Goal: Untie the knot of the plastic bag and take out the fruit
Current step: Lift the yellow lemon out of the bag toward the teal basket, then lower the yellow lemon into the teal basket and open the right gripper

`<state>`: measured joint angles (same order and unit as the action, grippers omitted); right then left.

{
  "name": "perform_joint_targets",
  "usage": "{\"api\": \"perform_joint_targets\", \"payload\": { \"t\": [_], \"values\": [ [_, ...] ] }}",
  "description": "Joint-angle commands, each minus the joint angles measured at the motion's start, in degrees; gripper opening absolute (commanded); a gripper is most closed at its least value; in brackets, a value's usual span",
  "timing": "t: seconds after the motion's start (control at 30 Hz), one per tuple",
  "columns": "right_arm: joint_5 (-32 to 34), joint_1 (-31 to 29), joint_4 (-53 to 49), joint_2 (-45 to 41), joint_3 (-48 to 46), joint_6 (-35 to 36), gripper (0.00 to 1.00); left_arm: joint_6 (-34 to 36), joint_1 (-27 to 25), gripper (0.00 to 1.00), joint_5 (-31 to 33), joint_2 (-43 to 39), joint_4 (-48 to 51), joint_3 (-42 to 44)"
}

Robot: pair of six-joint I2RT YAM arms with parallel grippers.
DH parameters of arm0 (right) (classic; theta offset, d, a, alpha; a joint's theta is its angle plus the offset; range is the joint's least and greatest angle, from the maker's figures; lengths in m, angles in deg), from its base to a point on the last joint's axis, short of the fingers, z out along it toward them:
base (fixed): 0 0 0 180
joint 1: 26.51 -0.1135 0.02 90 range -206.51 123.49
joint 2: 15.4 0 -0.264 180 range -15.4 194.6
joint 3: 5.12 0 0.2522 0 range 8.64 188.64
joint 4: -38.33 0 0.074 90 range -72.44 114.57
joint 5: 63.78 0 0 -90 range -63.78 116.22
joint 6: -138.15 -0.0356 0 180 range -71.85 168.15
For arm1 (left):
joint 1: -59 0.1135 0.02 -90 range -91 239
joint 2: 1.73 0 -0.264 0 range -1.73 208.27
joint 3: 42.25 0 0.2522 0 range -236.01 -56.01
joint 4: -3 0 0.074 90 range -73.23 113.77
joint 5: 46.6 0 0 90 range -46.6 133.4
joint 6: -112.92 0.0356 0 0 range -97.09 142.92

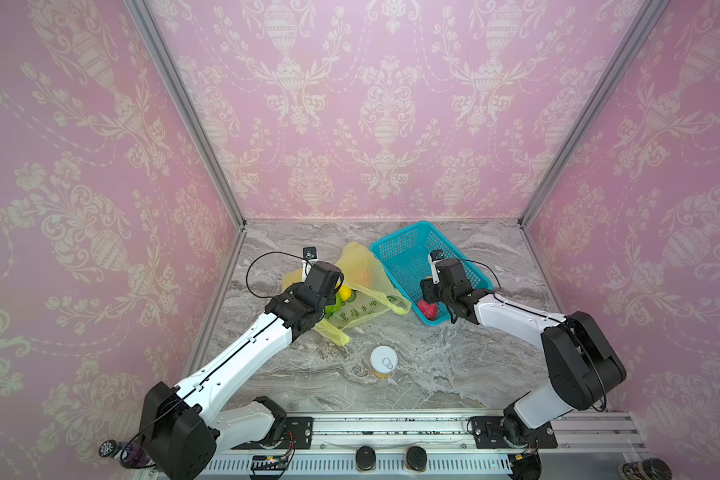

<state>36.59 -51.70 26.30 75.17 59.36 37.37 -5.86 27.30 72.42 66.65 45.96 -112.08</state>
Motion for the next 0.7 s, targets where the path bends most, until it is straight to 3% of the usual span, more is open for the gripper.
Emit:
{"api": "perform_joint_targets", "payload": {
  "t": [0.0, 0.2, 0.37, 0.67],
  "values": [
    [2.7, 0.4, -5.6, -1.8, 1.3, -2.6, 0.14, 0.4, 0.3, 0.0, -0.6, -1.1, 0.4, 0.6],
    [9.4, 0.4, -9.6, -3.5, -1.2, -4.7, 0.14, -0.1, 0.3, 0.0, -1.3, -2.6, -0.2, 1.3],
    [8.2, 0.4, -6.8, -6.2, -4.7, -5.2, 0.25, 0.2, 0.3, 0.0, -0.5, -3.3, -0.9, 2.0],
    [9.2, 1.1, -12.0, 0.6, 1.3, -6.1, 0.3, 0.3, 0.3, 0.0, 0.2, -2.9, -0.5, 1.7]
  ]
}}
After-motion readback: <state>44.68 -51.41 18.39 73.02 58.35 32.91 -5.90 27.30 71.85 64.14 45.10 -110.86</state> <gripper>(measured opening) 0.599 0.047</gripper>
